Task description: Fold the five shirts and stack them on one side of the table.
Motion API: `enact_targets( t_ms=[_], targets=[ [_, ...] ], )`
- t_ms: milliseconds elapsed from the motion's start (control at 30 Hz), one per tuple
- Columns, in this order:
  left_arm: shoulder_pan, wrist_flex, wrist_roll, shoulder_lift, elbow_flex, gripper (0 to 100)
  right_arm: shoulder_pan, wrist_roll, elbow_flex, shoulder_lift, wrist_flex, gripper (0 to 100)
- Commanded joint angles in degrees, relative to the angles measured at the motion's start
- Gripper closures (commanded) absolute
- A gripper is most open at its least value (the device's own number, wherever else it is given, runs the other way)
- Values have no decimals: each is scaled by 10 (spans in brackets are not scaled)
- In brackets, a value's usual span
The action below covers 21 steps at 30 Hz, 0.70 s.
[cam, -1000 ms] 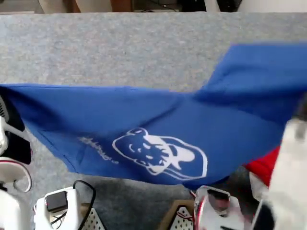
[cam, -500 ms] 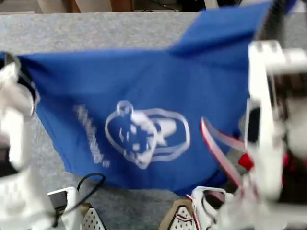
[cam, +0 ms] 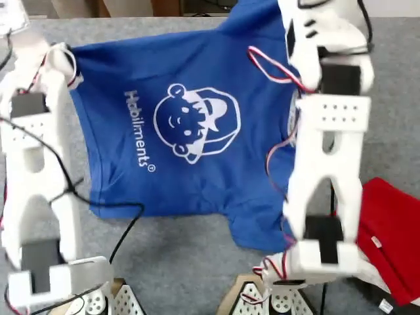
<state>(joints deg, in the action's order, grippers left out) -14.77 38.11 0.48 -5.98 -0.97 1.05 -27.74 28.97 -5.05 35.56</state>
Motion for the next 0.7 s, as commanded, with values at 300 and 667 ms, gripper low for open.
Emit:
enact_targets(
  t_ms=[300, 667],
  targets=[
    [-1, 121, 0, 250, 374, 981, 6, -3, 415, -240, 116, 995],
    [2, 356, -4, 294, 500, 981, 5, -3, 577, -263, 488, 995]
  ],
)
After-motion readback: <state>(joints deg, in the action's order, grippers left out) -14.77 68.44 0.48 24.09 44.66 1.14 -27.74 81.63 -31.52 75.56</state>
